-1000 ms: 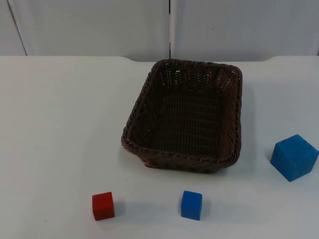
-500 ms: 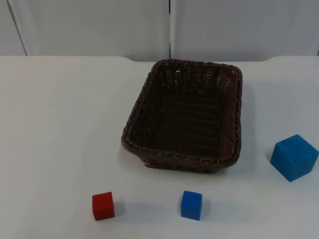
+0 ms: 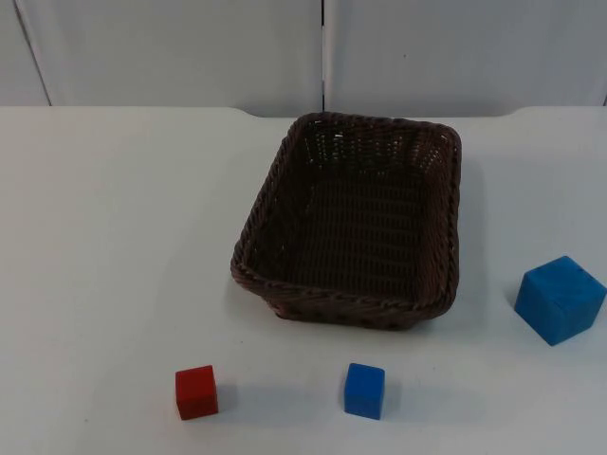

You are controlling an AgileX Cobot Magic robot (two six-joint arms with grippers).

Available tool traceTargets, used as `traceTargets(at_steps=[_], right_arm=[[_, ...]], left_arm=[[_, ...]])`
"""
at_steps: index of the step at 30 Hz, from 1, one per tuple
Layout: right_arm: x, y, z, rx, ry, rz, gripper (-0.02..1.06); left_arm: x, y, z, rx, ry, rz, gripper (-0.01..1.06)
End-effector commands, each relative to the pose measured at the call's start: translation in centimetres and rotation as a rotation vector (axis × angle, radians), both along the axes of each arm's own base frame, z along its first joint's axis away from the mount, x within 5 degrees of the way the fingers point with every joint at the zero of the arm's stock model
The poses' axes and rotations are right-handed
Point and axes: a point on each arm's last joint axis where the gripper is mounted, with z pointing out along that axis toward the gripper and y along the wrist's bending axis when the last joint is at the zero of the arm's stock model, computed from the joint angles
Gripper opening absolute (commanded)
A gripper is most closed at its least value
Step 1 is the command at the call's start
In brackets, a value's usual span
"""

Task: Pick up the basket with the left hand and place the largest block into the basket with the right hand.

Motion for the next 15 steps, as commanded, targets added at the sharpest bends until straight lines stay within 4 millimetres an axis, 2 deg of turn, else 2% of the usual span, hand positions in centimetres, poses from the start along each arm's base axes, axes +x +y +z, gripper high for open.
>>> traceTargets(at_steps=[1, 15], right_arm=[[0.0, 0.0, 0.0, 0.001, -0.008, -0.006, 1.05], [0.0, 0.0, 0.0, 0.001, -0.006, -0.006, 1.05]], left_arm=[[0.4, -0.2, 0.3, -0.018, 0.001, -0.014, 1.05], [3.1, -0.8, 0.4, -0.043, 0.052, -0.090, 1.05]])
